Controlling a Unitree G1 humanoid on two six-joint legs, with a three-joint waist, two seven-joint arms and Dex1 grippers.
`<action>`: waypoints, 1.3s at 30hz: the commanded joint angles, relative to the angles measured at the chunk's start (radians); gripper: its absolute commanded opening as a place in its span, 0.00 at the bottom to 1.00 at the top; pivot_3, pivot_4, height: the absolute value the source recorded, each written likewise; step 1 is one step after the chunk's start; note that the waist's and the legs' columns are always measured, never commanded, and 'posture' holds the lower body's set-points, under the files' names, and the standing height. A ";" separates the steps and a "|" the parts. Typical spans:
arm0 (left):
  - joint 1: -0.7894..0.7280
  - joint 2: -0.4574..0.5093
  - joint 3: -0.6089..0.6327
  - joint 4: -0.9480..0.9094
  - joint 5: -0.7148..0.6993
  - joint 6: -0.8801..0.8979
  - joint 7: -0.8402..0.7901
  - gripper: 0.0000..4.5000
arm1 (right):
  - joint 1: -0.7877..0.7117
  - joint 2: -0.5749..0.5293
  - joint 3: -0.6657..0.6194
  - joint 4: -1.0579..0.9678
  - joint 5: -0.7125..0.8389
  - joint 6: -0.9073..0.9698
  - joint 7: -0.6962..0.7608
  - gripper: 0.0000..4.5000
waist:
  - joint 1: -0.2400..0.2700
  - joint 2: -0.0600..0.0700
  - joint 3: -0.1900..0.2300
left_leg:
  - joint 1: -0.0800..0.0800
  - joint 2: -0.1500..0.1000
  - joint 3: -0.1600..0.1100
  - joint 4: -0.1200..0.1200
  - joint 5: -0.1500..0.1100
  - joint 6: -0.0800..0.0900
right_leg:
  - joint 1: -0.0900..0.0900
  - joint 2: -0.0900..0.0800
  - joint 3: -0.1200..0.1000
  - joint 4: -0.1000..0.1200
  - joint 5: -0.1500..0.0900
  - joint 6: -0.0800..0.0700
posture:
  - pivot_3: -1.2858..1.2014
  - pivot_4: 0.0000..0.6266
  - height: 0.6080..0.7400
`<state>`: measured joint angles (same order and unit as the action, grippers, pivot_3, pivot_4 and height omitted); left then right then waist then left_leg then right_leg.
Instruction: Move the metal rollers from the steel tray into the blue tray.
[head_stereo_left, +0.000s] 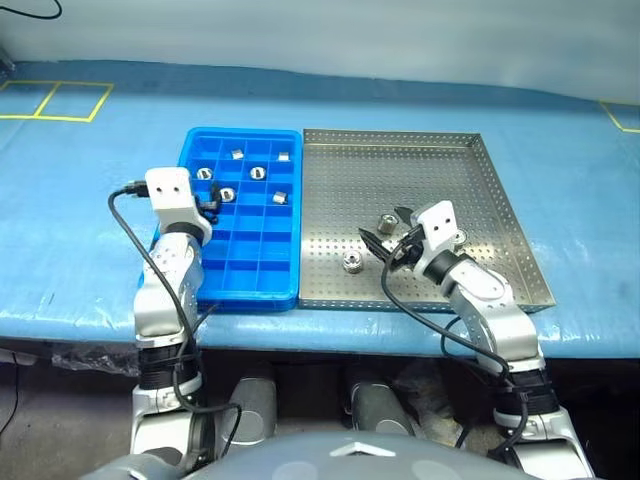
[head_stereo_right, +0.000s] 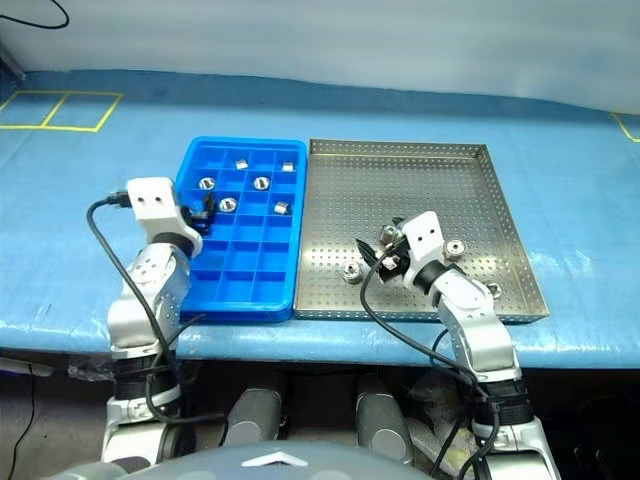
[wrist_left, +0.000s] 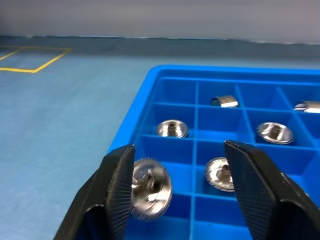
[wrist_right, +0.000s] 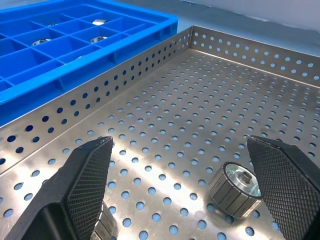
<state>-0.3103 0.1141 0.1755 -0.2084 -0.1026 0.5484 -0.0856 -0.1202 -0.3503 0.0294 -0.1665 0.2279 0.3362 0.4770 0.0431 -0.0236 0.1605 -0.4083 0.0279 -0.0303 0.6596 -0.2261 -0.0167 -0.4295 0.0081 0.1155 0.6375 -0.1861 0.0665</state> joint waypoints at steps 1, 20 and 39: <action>-0.041 0.020 -0.058 -0.029 -0.036 -0.043 -0.082 0.67 | 0.011 -0.006 -0.033 -0.049 0.003 -0.018 -0.011 1.00 | -0.002 0.000 0.000 | 0.000 0.000 0.000 0.000 0.000 0.000 | 0.000 0.000 0.000 -0.001 0.000 0.000 | 0.59 0.24 1.00; -0.240 0.239 -0.503 0.062 -0.136 0.223 -0.668 0.67 | 0.050 -0.012 -0.063 -0.088 0.003 -0.006 -0.033 1.00 | -0.047 0.002 0.000 | -0.002 0.001 -0.001 -0.003 -0.001 0.002 | -0.001 0.001 0.000 -0.007 0.001 0.001 | 0.56 0.24 1.00; -0.257 0.230 -0.768 0.201 0.058 0.223 -0.633 0.67 | 0.079 -0.014 -0.067 -0.113 0.008 0.000 -0.046 1.00 | -0.055 0.003 -0.001 | -0.002 0.000 0.000 -0.002 -0.001 0.002 | 0.001 0.000 0.001 -0.007 0.001 0.002 | 0.55 0.24 1.00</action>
<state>-0.5736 0.3332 -0.5614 -0.0383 -0.0818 0.7670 -0.7240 -0.0423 -0.3586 -0.0139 -0.2370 0.2277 0.3390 0.4357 -0.0119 -0.0203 0.1593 -0.4096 0.0279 -0.0305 0.6576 -0.2269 -0.0151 -0.4285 0.0083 0.1166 0.6308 -0.1852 0.0680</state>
